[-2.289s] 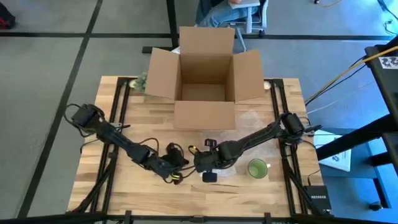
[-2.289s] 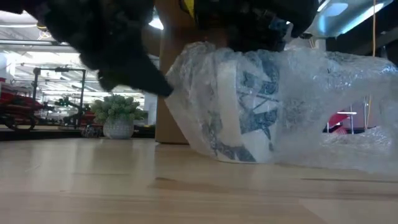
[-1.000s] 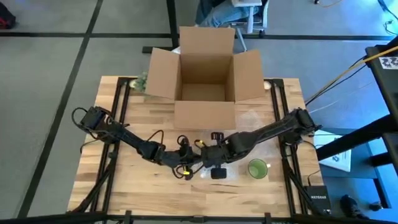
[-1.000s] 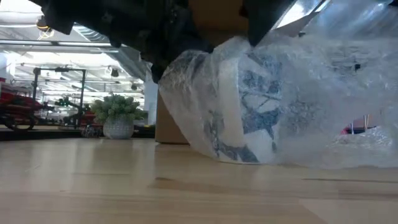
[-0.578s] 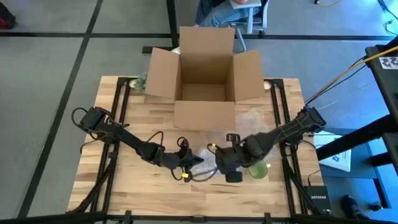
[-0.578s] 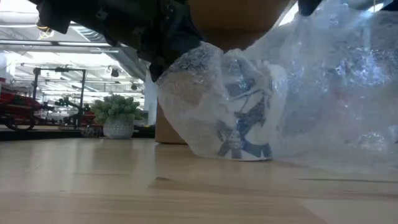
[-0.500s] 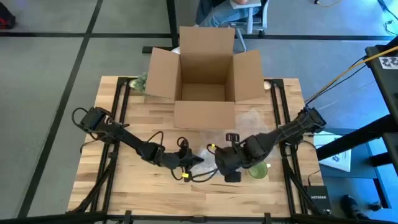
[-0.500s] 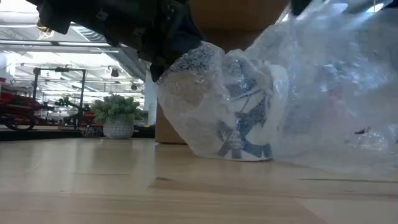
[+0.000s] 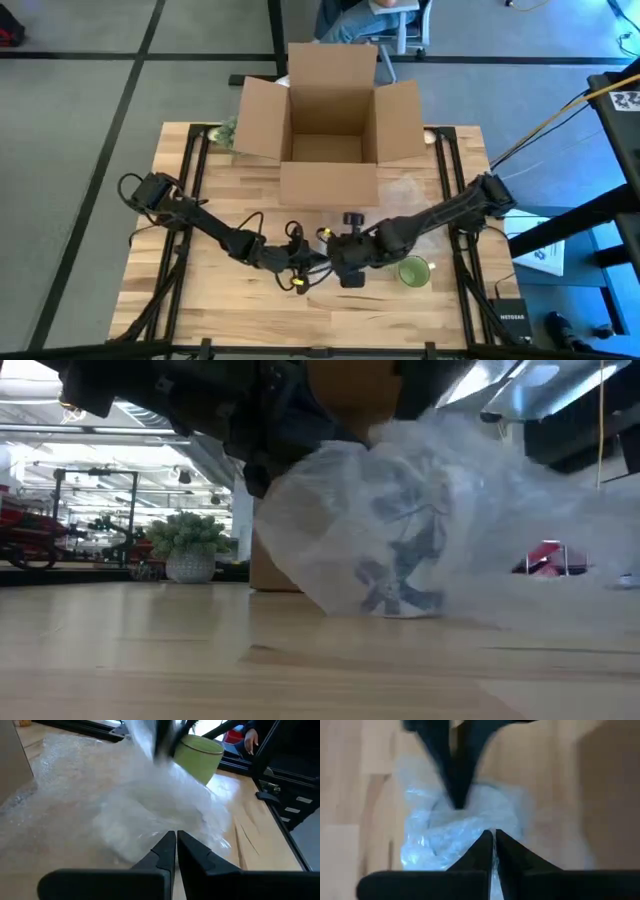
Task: Wrap mug
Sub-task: Wrap the white mug with bubble wrap
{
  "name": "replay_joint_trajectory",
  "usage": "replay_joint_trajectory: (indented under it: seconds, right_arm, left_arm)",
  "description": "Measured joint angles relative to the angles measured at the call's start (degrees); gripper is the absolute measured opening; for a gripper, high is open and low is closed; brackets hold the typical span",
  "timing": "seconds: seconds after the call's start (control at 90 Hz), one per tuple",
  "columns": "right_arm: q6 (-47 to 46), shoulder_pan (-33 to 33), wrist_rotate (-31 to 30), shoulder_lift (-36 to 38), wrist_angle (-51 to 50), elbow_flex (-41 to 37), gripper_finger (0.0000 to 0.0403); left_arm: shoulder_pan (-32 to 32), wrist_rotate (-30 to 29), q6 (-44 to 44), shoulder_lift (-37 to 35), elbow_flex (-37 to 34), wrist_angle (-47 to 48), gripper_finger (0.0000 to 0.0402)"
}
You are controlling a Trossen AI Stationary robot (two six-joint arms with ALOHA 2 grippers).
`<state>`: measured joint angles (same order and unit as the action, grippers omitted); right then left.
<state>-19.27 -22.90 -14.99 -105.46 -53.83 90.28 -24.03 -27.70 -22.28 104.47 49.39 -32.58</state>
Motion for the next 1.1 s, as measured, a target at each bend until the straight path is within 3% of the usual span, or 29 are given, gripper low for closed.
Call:
replay_joint_trajectory:
  seconds: [0.256,0.6,0.867,0.978,1.1]
  right_arm:
    - [-0.12,1.74,0.05,-4.01,0.88,0.04,0.0001]
    - [0.23,1.56,0.21,-5.29,-2.94,-0.02,0.0001]
    - [-0.46,1.52,1.87,-5.19,-4.93,-0.09,0.0001]
    - [-0.40,1.52,4.57,-5.23,-4.05,-0.78,0.0001]
    - [-0.40,1.52,7.39,-5.90,-0.51,-3.62,0.0001]
  left_arm:
    - [-0.03,0.36,-0.04,-0.02,-0.15,2.18,0.0000]
    - [-0.57,-0.78,-0.24,-5.43,-0.15,6.30,0.0000]
    - [-1.27,-3.89,-4.15,-11.80,-0.04,21.34,0.0000]
    - [-1.20,-4.29,-8.16,-11.21,-0.04,26.80,0.0000]
    - [-1.16,-4.45,-10.58,-8.49,-0.04,26.33,0.0000]
